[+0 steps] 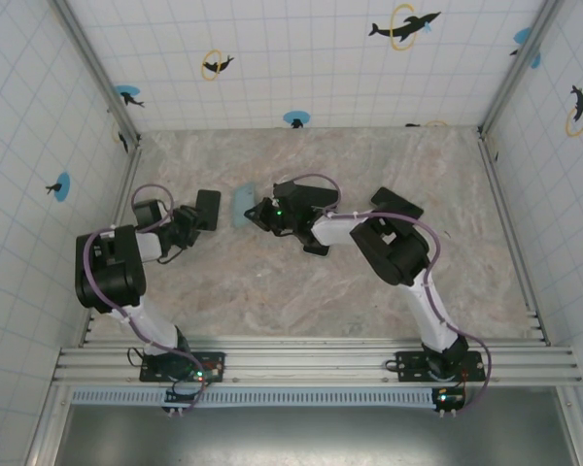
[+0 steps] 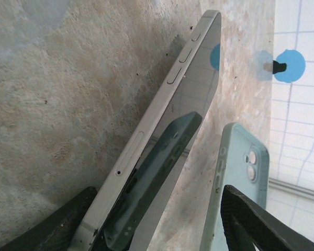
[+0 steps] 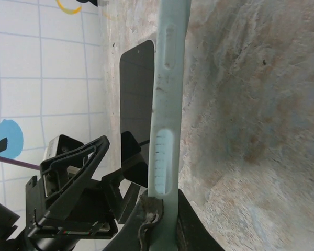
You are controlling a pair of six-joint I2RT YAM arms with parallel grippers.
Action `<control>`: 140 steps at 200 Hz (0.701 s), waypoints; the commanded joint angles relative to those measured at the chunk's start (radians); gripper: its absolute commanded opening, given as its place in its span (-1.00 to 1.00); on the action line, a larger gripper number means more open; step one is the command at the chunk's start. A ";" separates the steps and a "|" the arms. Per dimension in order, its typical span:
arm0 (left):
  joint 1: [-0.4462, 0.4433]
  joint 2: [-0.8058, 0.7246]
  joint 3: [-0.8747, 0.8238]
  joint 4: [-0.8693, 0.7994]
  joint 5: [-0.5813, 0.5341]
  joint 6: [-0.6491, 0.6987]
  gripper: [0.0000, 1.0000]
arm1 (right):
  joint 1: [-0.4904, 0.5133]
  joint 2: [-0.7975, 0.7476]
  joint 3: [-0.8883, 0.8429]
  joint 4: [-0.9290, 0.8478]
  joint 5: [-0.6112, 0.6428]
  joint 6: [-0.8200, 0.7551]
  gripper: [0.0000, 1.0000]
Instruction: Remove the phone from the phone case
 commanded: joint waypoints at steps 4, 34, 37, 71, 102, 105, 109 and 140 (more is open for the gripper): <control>0.006 -0.002 0.003 -0.215 -0.099 0.091 0.30 | 0.012 0.043 0.063 -0.013 0.020 0.002 -0.88; 0.007 -0.015 -0.008 -0.245 -0.109 0.111 0.33 | 0.022 0.074 0.089 -0.024 0.024 0.003 -0.85; 0.007 -0.015 -0.008 -0.246 -0.110 0.111 0.33 | 0.022 0.077 0.091 -0.027 0.024 0.002 -0.84; 0.007 -0.025 -0.004 -0.268 -0.116 0.125 0.37 | 0.029 0.118 0.134 -0.055 0.018 -0.026 -0.78; 0.008 -0.040 0.008 -0.312 -0.125 0.156 0.39 | 0.038 0.147 0.171 -0.066 0.000 -0.047 -0.74; 0.008 -0.041 0.009 -0.316 -0.128 0.158 0.41 | 0.037 0.148 0.173 -0.070 0.000 -0.049 -0.73; 0.008 -0.043 0.010 -0.320 -0.132 0.161 0.41 | 0.037 0.149 0.174 -0.076 0.001 -0.052 -0.72; 0.008 -0.053 0.014 -0.327 -0.132 0.164 0.42 | 0.038 0.150 0.182 -0.086 0.001 -0.071 -0.49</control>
